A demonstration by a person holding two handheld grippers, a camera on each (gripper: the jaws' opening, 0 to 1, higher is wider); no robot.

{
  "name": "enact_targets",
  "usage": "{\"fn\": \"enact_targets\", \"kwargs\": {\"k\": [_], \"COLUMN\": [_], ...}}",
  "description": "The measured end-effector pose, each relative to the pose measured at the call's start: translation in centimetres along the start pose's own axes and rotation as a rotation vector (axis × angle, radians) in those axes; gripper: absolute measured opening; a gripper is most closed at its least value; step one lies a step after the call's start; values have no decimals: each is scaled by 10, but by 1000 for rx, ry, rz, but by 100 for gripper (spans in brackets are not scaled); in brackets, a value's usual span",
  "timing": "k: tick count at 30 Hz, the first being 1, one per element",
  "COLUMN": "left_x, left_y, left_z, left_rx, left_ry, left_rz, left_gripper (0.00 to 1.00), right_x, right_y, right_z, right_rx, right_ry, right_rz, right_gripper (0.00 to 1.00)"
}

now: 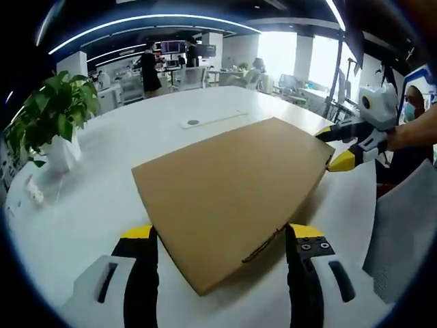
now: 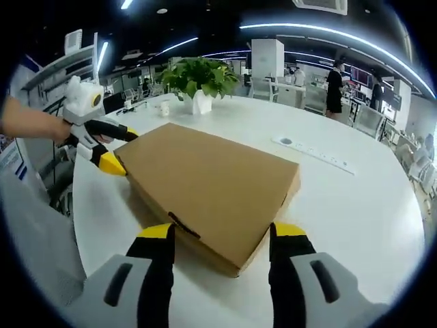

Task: Operate the shoe box by opening the lid, removing the specified soft item, and placing it in the target area until the item is outside and the box remains undamaged.

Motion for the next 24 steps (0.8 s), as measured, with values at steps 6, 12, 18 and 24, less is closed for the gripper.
{"fn": "enact_targets", "kwargs": {"k": [6, 12, 18, 24], "left_x": [-3, -9, -10, -10], "left_y": [8, 13, 18, 23], "left_z": [7, 11, 15, 20], "left_rx": [-1, -11, -19, -22], "left_ry": [-6, -13, -24, -23], "left_rz": [9, 17, 28, 30], "left_gripper": [78, 78, 78, 78], "right_x": [-12, -22, -30, -37], "right_y": [2, 3, 5, 7], "right_z": [2, 3, 5, 5], "right_rx": [-1, 5, 12, 11], "right_ry": [12, 11, 17, 22], "right_rz": [-8, -12, -14, -19], "right_gripper": [50, 49, 48, 48]}}
Point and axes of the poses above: the point that each gripper's makers call its tool centre point, and the gripper's own axes: y roughly backward along the fingers, x roughly to its right, z roughly out of its underside, the point moved 2 cm from there along y, roughly backward along the fingers, and after that the axes turned 4 degrees about -x, right-handed, at the moved point
